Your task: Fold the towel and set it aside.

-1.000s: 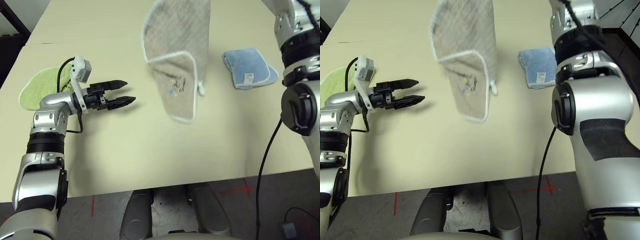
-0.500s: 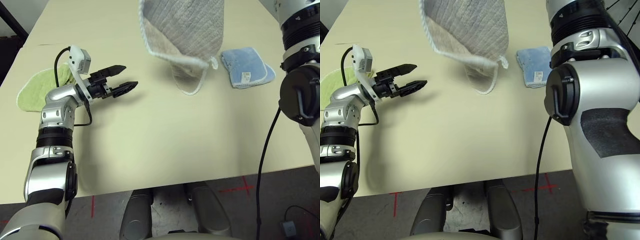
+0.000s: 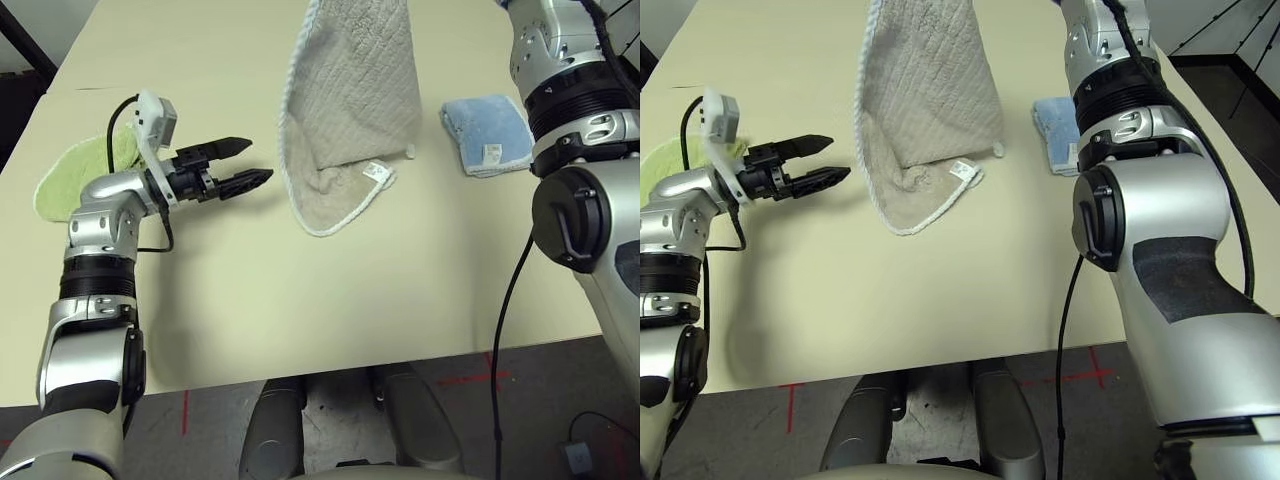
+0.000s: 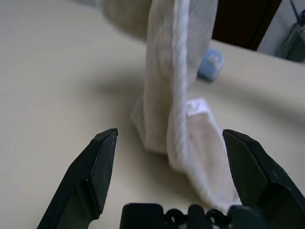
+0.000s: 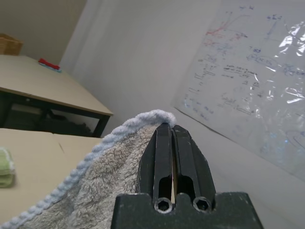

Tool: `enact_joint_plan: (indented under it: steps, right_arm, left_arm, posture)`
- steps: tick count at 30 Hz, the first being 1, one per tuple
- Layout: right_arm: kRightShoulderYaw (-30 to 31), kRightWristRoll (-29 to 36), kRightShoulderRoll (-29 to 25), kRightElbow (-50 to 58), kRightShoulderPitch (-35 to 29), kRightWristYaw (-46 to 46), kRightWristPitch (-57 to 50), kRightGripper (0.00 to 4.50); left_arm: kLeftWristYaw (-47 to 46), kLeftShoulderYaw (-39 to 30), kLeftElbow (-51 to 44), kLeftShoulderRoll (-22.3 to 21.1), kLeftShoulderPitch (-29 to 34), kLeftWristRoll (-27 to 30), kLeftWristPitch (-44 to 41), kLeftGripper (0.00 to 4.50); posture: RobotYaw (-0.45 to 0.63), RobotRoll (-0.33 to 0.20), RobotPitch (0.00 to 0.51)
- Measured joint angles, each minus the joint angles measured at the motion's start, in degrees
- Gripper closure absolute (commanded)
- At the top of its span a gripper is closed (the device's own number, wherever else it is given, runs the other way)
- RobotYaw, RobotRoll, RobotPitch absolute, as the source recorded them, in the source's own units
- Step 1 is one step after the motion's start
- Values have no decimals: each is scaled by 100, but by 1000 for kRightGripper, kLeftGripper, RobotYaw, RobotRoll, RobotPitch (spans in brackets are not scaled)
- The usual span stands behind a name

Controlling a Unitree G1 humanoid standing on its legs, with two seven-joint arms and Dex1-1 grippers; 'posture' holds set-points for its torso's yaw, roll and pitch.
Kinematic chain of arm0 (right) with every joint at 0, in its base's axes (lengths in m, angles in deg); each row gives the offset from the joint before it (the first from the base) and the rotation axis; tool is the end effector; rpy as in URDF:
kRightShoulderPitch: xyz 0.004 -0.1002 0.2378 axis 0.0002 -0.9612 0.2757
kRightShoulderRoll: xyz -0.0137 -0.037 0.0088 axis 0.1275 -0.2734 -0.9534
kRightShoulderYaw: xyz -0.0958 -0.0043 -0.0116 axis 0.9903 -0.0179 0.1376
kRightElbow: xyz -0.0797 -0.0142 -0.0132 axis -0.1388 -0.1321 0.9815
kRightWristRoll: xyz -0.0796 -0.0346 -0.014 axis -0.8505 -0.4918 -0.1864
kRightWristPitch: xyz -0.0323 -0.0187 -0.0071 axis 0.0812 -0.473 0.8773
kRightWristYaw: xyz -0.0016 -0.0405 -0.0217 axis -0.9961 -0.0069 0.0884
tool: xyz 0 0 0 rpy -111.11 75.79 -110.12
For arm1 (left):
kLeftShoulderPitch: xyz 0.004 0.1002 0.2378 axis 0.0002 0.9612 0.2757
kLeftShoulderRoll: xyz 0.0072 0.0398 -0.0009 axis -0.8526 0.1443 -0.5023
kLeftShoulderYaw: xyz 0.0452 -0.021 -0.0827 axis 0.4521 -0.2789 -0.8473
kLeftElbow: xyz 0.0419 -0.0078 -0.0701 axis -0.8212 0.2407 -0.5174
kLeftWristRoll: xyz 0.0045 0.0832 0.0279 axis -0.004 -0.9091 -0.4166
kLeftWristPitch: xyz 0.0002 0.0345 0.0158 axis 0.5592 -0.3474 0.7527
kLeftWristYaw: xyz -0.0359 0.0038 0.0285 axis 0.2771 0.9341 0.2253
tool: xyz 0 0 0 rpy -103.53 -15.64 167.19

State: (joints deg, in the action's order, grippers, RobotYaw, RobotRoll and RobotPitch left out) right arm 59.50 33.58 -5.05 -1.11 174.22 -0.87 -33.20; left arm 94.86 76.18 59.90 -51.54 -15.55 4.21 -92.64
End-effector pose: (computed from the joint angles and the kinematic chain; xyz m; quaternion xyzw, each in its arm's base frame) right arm 0.3324 -0.1385 0.3666 -0.1858 -0.4193 0.3966 0.7952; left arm 0.2978 0.2654 0.2282 0.0601 -0.0494 -0.5167 0.8526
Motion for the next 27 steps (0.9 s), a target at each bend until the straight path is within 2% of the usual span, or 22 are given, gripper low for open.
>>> enact_joint_plan:
  steps: [4, 10, 19, 23, 27]
  right_arm:
    - [7, 0, 18, 12, -50, 0, -75, 4461]
    - [-60, 11, -199, -59, 160, 32, -161, 4461]
    - [-171, 22, -425, -217, 653, 128, -126, 4461]
    - [-184, -2, -443, -369, 722, 209, -100, 4461]
    - [-178, -77, -445, -554, 861, 341, -69, 4461]
  left_arm:
    - [-42, 57, -551, -6, 106, 55, -271, 0]
    - [-117, 451, -1136, 99, 722, 51, -521, 0]
    - [-872, 865, -659, 634, 687, -486, -232, 0]
    - [-936, 917, -387, 693, 444, -611, -162, 0]
    - [-705, 1047, -370, 508, 430, -679, -253, 0]
  posture:
    - [24, 0, 195]
    - [14, 0, 194]
    - [-14, 0, 190]
    - [-24, 0, 196]
    - [-27, 0, 205]
